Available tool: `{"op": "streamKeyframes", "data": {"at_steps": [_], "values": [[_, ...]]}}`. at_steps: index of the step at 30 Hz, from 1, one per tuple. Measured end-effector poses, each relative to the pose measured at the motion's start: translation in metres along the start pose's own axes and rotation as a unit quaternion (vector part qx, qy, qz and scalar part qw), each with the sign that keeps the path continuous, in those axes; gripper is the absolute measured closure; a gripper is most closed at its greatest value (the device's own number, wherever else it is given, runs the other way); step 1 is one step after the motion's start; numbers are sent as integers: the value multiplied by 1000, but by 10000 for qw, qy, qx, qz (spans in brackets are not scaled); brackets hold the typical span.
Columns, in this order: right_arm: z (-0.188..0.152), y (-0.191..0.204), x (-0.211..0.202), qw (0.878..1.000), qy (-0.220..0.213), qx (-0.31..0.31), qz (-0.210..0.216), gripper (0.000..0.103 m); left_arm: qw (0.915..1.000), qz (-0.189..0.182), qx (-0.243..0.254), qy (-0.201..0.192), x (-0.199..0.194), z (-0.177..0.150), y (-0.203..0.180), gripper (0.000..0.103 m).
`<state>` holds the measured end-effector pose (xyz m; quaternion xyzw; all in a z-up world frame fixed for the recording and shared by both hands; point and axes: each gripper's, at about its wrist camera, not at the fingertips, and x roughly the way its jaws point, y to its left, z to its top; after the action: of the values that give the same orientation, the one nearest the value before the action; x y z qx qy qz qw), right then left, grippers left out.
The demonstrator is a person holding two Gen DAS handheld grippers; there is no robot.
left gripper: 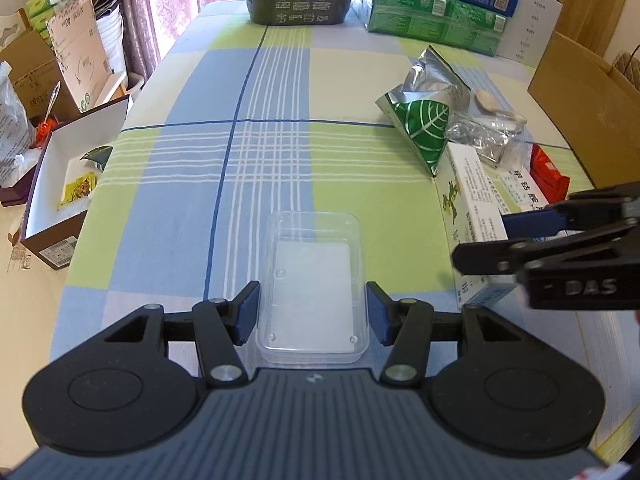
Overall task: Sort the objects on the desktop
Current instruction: 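Grasp the long white medicine box with the right tool while the left tool grasps the clear plastic tray, then lift and carry the white box and clear tray toward the cardboard box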
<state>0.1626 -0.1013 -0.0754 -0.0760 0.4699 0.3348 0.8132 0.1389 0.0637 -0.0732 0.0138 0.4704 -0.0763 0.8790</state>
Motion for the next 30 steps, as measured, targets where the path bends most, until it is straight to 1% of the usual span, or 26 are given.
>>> {"op": "streamKeyframes", "data": {"at_steps": [4,5,6,7,9,13,17,21,26,30], "values": [[5,-4,11,9999,28,77,-122,57,10000,66,30,-42,2,3,0,52],[5,-5,13,9999,24,84,-137,59,9999,78,61,-48,3,3,-1,52],[6,-6,14,9998,9,76,-166,64,9999,92,99,-57,4,4,-1,52],[7,-6,14,9998,-1,64,-202,66,9998,111,146,-55,5,4,-2,52],[8,-7,13,9997,3,65,-237,80,9996,160,239,-50,7,4,-5,52],[3,-5,5,9997,77,-22,-235,80,9996,156,219,-36,8,3,-6,52],[-13,-4,-14,9997,137,-115,-184,80,10000,-7,13,36,4,2,-5,52],[-38,-4,-41,9997,201,-90,-137,80,9997,-6,231,110,-8,-7,-20,52],[-71,-14,-65,9993,353,95,-56,80,9977,-219,595,223,-22,-24,-48,52],[-73,-17,-70,9995,291,127,-75,80,9960,-221,805,306,-22,-34,-62,52]]}}
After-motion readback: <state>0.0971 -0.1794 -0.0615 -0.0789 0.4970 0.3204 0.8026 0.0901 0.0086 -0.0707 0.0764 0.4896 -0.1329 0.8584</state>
